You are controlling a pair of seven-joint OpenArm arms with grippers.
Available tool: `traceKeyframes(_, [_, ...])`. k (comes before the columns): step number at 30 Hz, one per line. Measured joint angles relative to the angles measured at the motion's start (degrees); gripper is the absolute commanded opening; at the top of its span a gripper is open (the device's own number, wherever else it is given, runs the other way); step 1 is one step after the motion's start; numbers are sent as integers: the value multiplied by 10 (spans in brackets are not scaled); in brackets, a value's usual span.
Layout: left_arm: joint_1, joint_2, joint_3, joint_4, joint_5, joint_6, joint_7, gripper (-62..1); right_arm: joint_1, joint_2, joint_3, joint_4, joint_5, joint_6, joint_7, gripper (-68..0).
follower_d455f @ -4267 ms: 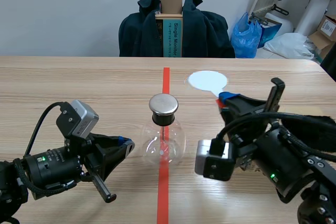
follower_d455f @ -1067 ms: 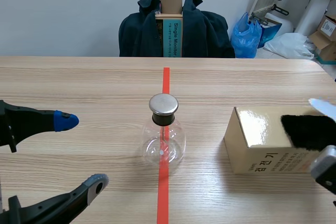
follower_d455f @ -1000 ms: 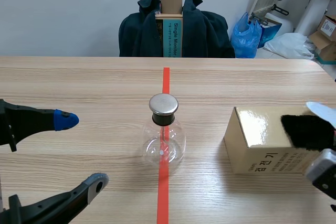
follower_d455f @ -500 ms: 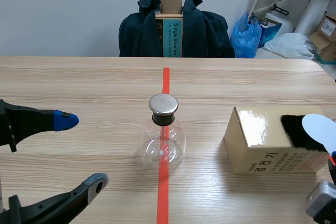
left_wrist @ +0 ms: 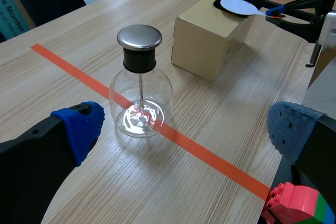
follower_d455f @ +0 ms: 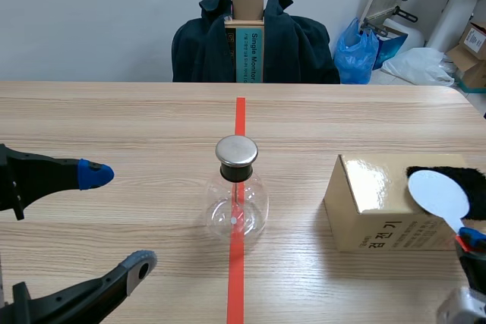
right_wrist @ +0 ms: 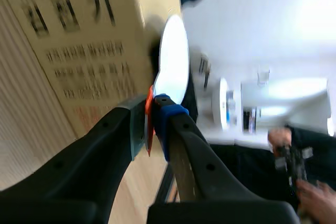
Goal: Do the electroscope experiment.
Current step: 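Rub the plate on the fur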
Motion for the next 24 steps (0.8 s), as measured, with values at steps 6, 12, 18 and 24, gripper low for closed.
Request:
traceKeyframes(6, [0, 0, 0, 0, 0, 0, 0, 14, 1, 2, 5, 0, 1, 19, 25, -668])
traceKeyframes(12, [0, 0, 0, 0, 0, 0, 0, 14, 1, -3, -7, 2, -34, -21, -96, -668])
traceKeyframes(18, [0, 0, 0, 0, 0, 0, 0, 14, 2, 0, 0, 2, -38, -4, 46, -668])
traceKeyframes(24, [0, 0, 0, 0, 1, 0, 0, 14, 2, 0, 7, 2, -24, -7, -72, -668])
